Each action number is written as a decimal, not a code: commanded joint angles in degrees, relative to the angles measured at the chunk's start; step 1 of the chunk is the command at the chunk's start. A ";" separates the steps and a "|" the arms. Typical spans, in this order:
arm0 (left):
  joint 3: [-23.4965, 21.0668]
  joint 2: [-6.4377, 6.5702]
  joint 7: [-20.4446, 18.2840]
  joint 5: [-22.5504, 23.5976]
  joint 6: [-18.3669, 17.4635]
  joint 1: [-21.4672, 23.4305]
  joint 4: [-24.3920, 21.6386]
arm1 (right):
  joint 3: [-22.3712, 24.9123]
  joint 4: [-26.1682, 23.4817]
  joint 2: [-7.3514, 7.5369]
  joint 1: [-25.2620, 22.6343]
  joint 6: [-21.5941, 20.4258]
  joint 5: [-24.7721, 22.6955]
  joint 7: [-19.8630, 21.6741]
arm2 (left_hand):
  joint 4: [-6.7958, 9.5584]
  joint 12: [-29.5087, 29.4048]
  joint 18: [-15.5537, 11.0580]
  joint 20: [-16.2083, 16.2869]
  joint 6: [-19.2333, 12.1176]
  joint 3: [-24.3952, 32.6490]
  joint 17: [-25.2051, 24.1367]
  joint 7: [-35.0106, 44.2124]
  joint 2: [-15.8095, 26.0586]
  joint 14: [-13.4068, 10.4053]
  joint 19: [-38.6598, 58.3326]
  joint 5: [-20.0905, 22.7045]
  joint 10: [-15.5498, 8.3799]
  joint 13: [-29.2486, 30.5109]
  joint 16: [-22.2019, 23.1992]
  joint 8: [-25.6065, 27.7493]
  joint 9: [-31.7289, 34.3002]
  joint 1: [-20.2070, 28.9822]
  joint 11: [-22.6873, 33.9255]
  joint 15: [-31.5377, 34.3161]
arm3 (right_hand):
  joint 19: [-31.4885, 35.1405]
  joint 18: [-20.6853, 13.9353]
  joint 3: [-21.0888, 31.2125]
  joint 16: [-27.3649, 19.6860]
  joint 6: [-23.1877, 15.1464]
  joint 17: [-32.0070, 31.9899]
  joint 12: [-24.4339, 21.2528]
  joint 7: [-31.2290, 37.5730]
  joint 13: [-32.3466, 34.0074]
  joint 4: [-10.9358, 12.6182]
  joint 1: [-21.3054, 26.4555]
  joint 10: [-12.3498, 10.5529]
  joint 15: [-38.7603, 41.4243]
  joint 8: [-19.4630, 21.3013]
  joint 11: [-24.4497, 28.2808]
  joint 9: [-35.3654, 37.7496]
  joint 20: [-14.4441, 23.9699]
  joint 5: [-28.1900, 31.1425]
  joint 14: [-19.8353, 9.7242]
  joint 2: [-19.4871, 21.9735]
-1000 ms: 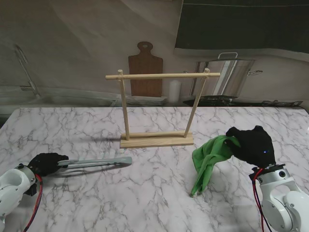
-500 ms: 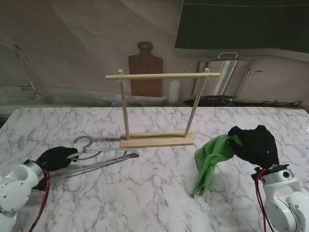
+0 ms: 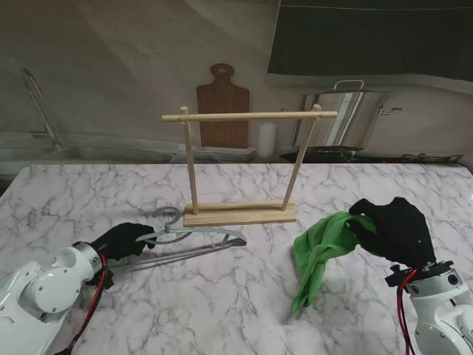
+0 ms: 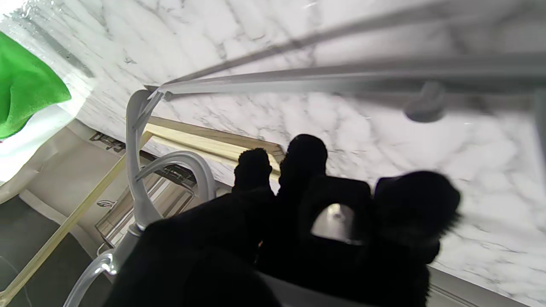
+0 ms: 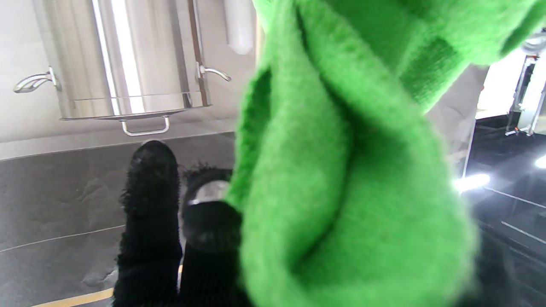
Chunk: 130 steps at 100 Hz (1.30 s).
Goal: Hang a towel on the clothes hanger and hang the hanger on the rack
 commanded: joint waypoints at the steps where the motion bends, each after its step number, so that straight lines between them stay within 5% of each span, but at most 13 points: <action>1: 1.58 -1.29 -0.05 -1.56 0.73 -1.47 0.60 | 0.36 -1.55 -0.31 -1.34 -0.50 -0.38 -0.44 | 4.42 -0.69 -1.90 0.34 -1.21 5.61 2.73 7.25 2.37 3.58 31.00 5.04 -0.59 2.03 -0.70 2.23 2.40 2.74 -0.22 3.16 | 1.36 1.47 5.19 1.68 -2.74 0.59 -0.10 5.37 1.29 -0.20 2.57 0.38 2.05 0.75 1.33 3.24 -0.35 3.82 -1.89 1.22; 28: 11.44 -2.87 2.74 -9.22 6.42 -8.33 4.21 | 0.26 -4.82 -0.89 -3.53 -3.15 1.06 -1.86 | 3.84 -11.37 -0.70 -0.50 -1.70 5.01 2.47 6.72 2.68 2.93 27.90 6.11 -2.66 2.12 -3.24 1.12 3.05 3.64 -10.07 0.73 | 1.74 1.44 6.14 2.10 -2.30 1.67 -0.23 5.19 1.26 -0.44 2.25 0.07 3.00 0.96 1.09 4.15 -0.52 4.24 -2.20 0.71; 50: 19.85 -4.69 6.32 -14.06 9.78 -14.27 7.83 | -1.38 -6.53 -1.04 -4.42 -4.50 3.26 -0.16 | 3.20 -12.50 -0.63 -0.54 -1.65 4.48 2.46 6.49 2.87 2.85 27.74 5.77 -2.30 2.12 -3.50 1.07 2.82 4.15 -10.59 0.64 | 2.00 1.61 6.40 2.15 -2.00 1.93 -0.31 4.93 1.25 -0.53 2.18 0.05 3.12 0.86 0.91 4.49 -0.60 4.42 -2.07 0.54; 74: 26.63 -8.04 12.76 -22.27 11.66 -17.93 10.00 | -3.75 -6.57 -1.20 -3.24 -5.34 4.77 -0.52 | 2.29 -12.64 -0.45 -0.65 -1.52 3.90 2.41 6.25 2.98 2.96 27.46 5.45 -2.12 1.69 -3.47 1.14 2.30 4.69 -10.24 0.88 | 2.22 1.69 6.56 2.19 -1.96 2.03 -0.36 4.79 1.25 -0.57 2.12 -0.07 3.22 0.84 0.75 4.73 -0.69 4.57 -1.97 0.47; 88: 29.22 -8.81 13.00 -25.05 12.28 -18.96 9.92 | -4.50 -6.44 -1.45 -2.05 -5.47 5.24 -2.08 | 1.21 -13.42 0.76 -1.24 -1.67 3.20 2.09 5.79 3.17 3.34 26.01 5.18 -2.10 1.07 -3.70 1.07 1.73 5.24 -11.20 0.18 | 2.25 1.72 6.53 2.20 -2.07 1.94 -0.36 4.73 1.23 -0.61 2.08 -0.09 3.25 0.87 0.70 4.75 -0.76 4.55 -1.96 0.58; 95: 29.97 -8.87 12.36 -26.19 12.83 -19.09 9.46 | -5.03 -6.30 -1.58 -1.38 -5.24 5.44 -3.00 | -0.85 -20.19 5.80 -2.22 -1.87 1.47 -4.50 5.29 3.88 7.22 17.74 4.62 -1.33 -3.08 -6.03 1.20 -0.05 6.68 -19.48 -9.03 | 2.26 1.71 6.50 2.20 -2.14 1.89 -0.35 4.70 1.23 -0.61 2.11 -0.09 3.26 0.89 0.69 4.75 -0.80 4.51 -1.96 0.61; 100: 30.31 -8.97 12.16 -27.02 13.16 -18.97 9.04 | -5.62 -6.10 -1.68 -0.82 -4.99 5.60 -3.77 | -2.57 -25.40 10.31 -3.05 -1.71 0.20 -12.10 5.16 4.24 10.66 7.53 4.12 -0.46 -7.56 -9.75 1.70 -1.56 7.75 -25.20 -22.34 | 2.26 1.67 6.44 2.20 -2.11 1.86 -0.34 4.69 1.23 -0.63 2.08 -0.08 3.26 0.92 0.69 4.75 -0.83 4.50 -1.96 0.66; 106: 30.46 -8.95 11.55 -28.21 13.64 -18.67 8.38 | -6.34 -5.86 -1.74 -0.19 -4.74 5.67 -4.41 | -4.40 -31.06 9.77 -3.04 -1.30 -0.92 -16.98 4.91 4.59 12.30 -0.21 3.64 1.08 -12.74 -16.94 2.48 -3.61 8.94 -31.01 -39.28 | 2.27 1.66 6.39 2.20 -2.14 1.86 -0.33 4.67 1.23 -0.63 2.09 -0.08 3.26 0.94 0.68 4.74 -0.86 4.48 -1.96 0.70; 112: 30.45 -8.95 10.99 -29.35 13.92 -18.36 7.95 | -6.99 -5.63 -1.73 0.42 -4.56 5.63 -4.74 | -6.09 -34.03 10.51 -3.89 -1.08 -2.23 -20.31 4.60 5.03 13.87 -7.40 3.03 1.55 -16.64 -23.37 3.07 -4.86 10.14 -33.48 -49.37 | 2.28 1.63 6.33 2.20 -2.23 1.84 -0.32 4.67 1.23 -0.62 2.10 -0.07 3.26 0.98 0.68 4.73 -0.90 4.47 -1.96 0.73; 130: 29.52 -8.72 8.38 -33.33 14.70 -17.72 7.19 | -8.12 -4.90 -1.65 2.05 -4.25 5.40 -5.04 | -10.14 -34.38 11.39 -5.21 -0.48 -6.19 -22.86 3.80 6.19 16.17 -15.03 1.80 2.47 -20.57 -29.35 4.21 -5.72 13.65 -34.30 -53.25 | 2.29 1.56 6.15 2.20 -2.43 1.76 -0.25 4.63 1.23 -0.60 2.12 -0.19 3.26 1.09 0.72 4.57 -1.01 4.41 -1.96 0.84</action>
